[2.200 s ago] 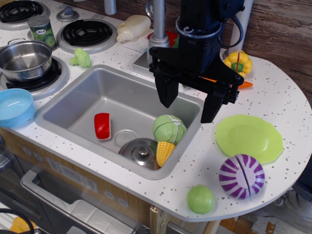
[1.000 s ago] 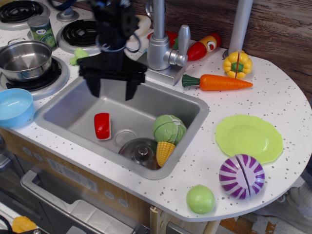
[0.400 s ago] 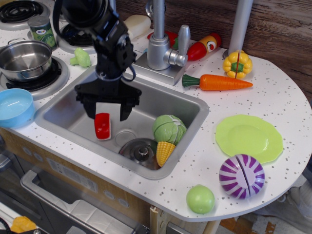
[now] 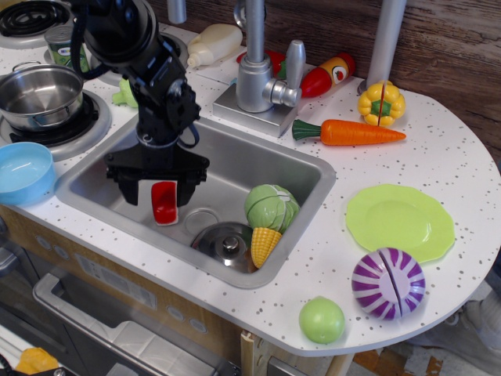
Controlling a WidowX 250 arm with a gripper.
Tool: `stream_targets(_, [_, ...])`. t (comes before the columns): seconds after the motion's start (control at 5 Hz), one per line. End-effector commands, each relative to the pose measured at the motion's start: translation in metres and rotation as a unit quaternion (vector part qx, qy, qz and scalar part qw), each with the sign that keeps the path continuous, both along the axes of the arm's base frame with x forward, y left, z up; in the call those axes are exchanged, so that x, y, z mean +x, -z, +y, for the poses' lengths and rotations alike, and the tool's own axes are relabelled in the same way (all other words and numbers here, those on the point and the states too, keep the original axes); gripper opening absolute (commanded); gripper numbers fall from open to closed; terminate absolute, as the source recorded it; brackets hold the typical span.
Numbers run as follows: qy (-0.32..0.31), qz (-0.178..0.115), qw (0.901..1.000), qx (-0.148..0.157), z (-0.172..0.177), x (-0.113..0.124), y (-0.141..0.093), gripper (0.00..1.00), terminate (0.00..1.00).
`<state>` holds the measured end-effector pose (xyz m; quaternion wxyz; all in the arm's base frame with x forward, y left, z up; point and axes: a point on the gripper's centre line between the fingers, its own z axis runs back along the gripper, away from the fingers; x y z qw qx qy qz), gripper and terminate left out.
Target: Put sushi on plate
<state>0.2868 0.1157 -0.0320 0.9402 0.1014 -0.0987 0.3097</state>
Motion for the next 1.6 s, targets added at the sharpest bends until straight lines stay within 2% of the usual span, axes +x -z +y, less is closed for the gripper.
stream_targets(0.0, [0.001,-0.018,0.9998,0.004,0.012,0.004,0.003,1.00,0.00])
stream_targets(0.4, [0.016,-0.041,0.9990,-0.011,0.017,0.011,0.031,1.00,0.00])
stream_targets(0.6, [0.010,-0.035,0.9992,-0.012,0.017,0.011,0.032,0.00,0.00])
stream_targets(0.8, [0.024,-0.021,0.9994,-0.013,0.016,0.010,0.033,0.00,0.00])
stream_targets(1.0, [0.055,0.007,0.9982,-0.021,0.011,0.011,-0.006,0.00,0.00])
stream_targets(1.2, [0.135,-0.008,0.9900,-0.038,0.002,0.011,-0.052,0.00,0.00])
stream_targets(1.4, [0.253,-0.035,0.9660,-0.038,-0.027,0.011,-0.083,0.00,0.00])
